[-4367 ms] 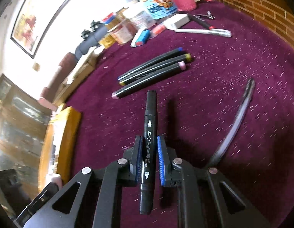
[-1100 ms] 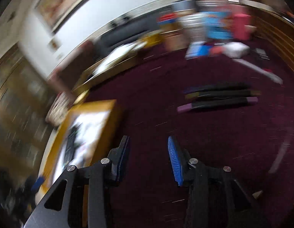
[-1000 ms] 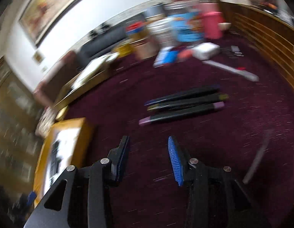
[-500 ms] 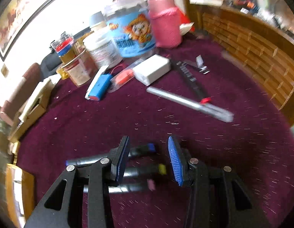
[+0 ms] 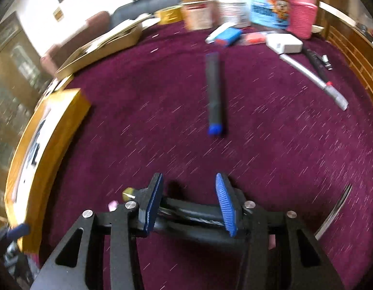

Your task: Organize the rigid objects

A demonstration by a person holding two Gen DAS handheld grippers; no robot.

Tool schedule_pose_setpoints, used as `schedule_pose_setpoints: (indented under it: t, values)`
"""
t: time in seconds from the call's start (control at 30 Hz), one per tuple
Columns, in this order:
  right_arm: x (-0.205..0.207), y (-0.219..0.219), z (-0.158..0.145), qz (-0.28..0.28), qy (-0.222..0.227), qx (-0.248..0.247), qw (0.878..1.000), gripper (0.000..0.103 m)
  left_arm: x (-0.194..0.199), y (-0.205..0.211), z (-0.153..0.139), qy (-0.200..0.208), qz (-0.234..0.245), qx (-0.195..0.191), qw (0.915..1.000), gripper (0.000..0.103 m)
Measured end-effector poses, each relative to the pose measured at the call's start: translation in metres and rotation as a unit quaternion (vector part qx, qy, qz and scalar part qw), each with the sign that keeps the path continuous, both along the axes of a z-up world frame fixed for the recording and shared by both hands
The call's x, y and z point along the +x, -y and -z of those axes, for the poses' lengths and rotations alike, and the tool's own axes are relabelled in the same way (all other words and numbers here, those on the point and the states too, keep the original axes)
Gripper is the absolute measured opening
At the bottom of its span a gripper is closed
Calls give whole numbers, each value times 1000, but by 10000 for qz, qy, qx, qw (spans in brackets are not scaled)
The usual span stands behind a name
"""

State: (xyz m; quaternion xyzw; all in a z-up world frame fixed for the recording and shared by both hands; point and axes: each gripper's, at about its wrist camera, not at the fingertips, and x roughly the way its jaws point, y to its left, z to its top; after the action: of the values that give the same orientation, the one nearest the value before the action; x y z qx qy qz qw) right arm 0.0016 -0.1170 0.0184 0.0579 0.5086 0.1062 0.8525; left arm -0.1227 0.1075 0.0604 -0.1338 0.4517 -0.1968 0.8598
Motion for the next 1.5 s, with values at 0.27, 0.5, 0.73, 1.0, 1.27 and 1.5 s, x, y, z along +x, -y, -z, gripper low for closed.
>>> schedule_pose_setpoints:
  t: [0.27, 0.5, 0.73, 1.0, 1.27, 1.5]
  values:
    - [-11, 33, -28, 514, 506, 201, 9972, 41, -3, 1, 1, -30, 42, -62, 10000, 73]
    - [45, 37, -19, 1114, 445, -44, 9928, 41, -7, 11, 4, -115, 197, -69, 9997, 73]
    - [81, 10, -3, 1195, 160, -434, 9918, 13, -7, -2, -2, -51, 33, -8, 10000, 73]
    - [12, -34, -1, 477, -478, 526, 9963, 13, -1, -9, 7, -160, -29, -168, 9997, 73]
    - [-64, -8, -14, 139, -297, 1614, 9863, 21, 1, -3, 6, -169, 41, -133, 9998, 73]
    - [-102, 100, -28, 1580, 403, 1654, 9727, 32, 22, 28, 1, -43, 213, 282, 9994, 72]
